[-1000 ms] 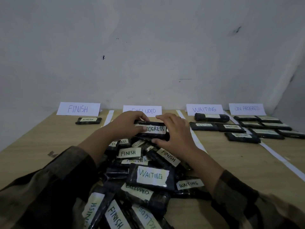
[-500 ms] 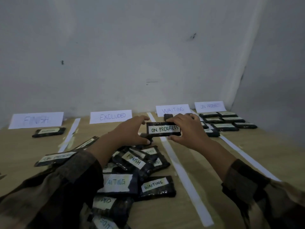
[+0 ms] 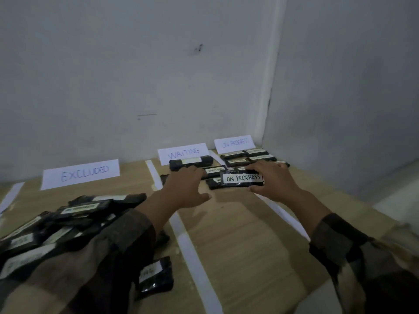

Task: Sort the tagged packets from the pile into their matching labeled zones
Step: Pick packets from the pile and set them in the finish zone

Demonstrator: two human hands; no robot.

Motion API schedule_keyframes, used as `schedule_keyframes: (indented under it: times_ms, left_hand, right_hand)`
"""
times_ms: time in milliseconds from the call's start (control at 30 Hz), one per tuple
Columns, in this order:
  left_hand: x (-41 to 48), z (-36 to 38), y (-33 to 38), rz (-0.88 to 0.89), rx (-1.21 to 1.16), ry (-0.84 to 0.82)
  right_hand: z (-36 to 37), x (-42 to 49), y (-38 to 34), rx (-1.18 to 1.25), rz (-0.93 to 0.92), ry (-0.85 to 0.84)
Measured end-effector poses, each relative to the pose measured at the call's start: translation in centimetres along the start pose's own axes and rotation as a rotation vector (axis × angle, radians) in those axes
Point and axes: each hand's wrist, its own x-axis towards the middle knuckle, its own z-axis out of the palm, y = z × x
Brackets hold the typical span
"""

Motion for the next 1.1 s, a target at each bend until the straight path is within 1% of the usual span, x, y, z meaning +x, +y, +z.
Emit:
schedule_keyframes:
  times_ms: [200,333,533,800,1100]
  left_hand:
    - [3.5,2.6,4.9,0.033,0.022,0.014]
    - [5.9,4.2,8.1,0.091,-0.028,0.023]
    - [9.0,6.2,11.9,0.144,-0.075,-0.013]
    - [11.8,8.7,14.0,0.139,-0.157,-0.086]
    - [13.7,10.2,13.8,0.13,-0.213,-0.118]
  right_hand:
    - [-0.5,0.0,5.9,-0.054,0.095,-0.059]
    - [-0.1,0.5,9.7,-0.03,0.157,-0.105]
    - [1.1,1.5,13.7,-0.007,0.215,-0.166]
    - [3.0,3.4,17.6,0.052,0.278,-0.239]
    - [5.0,6.5,19.7,-0.027,0.301,-0.348]
